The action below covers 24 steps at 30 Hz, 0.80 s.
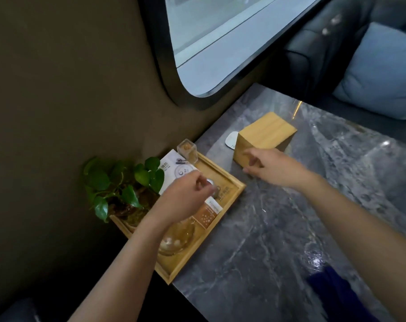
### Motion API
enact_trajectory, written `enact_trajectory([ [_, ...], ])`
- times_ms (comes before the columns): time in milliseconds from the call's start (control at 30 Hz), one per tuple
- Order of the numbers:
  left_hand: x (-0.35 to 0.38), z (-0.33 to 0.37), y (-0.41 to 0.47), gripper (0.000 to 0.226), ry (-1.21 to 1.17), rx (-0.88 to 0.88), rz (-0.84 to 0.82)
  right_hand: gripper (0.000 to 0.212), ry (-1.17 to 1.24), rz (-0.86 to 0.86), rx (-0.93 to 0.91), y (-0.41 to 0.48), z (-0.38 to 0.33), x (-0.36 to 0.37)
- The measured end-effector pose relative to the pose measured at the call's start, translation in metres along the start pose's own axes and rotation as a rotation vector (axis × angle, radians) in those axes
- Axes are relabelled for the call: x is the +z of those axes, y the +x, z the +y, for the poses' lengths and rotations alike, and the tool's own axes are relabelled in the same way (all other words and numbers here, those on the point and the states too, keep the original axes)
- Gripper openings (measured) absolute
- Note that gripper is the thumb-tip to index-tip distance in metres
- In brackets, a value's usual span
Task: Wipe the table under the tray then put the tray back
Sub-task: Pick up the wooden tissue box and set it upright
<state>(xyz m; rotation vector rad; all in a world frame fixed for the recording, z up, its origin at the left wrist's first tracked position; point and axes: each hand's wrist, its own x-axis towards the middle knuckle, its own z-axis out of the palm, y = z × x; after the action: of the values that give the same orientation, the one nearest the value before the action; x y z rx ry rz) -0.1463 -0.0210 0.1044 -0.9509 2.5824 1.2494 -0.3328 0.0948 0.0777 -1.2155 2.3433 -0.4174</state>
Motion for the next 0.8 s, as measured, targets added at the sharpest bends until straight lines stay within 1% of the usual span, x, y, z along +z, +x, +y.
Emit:
enact_trajectory([
  [100,0.005,0.025,0.042,0.017,-0.284,0.036,0.062,0.037,0.062,0.21,0.054,0.001,0.006,-0.015],
  [200,0.018,0.042,0.084,0.012,-0.579,-0.07,0.149,0.036,0.157,0.496,0.161,0.008,0.018,-0.022],
  [267,0.028,0.05,0.109,0.02,-0.735,-0.162,0.176,0.04,0.224,0.627,0.268,0.016,0.028,-0.021],
  [300,0.034,0.054,0.119,0.029,-0.802,-0.203,0.157,0.045,0.267,0.654,0.32,0.021,0.034,-0.02],
  [333,0.039,0.057,0.127,0.041,-0.863,-0.246,0.124,0.052,0.331,0.653,0.381,0.025,0.039,-0.019],
  [400,0.047,0.065,0.141,0.065,-0.953,-0.34,0.065,0.068,0.534,0.606,0.511,0.032,0.046,-0.018],
  [433,0.051,0.068,0.147,0.072,-0.994,-0.392,0.047,0.076,0.651,0.57,0.566,0.036,0.051,-0.016],
  [500,0.056,0.07,0.155,0.079,-1.093,-0.486,0.006,0.085,0.843,0.504,0.623,0.043,0.06,-0.009],
  [567,0.062,0.068,0.162,0.08,-1.163,-0.554,-0.055,0.086,0.994,0.458,0.63,0.048,0.068,-0.003],
  [667,0.07,0.061,0.175,0.075,-1.232,-0.598,-0.193,0.077,1.155,0.429,0.6,0.054,0.075,0.003],
  [733,0.073,0.063,0.175,0.055,-1.255,-0.586,-0.22,0.065,1.183,0.433,0.585,0.056,0.079,0.003],
  [800,0.079,0.068,0.171,0.046,-1.268,-0.562,-0.175,0.047,1.221,0.447,0.553,0.055,0.081,0.002],
])
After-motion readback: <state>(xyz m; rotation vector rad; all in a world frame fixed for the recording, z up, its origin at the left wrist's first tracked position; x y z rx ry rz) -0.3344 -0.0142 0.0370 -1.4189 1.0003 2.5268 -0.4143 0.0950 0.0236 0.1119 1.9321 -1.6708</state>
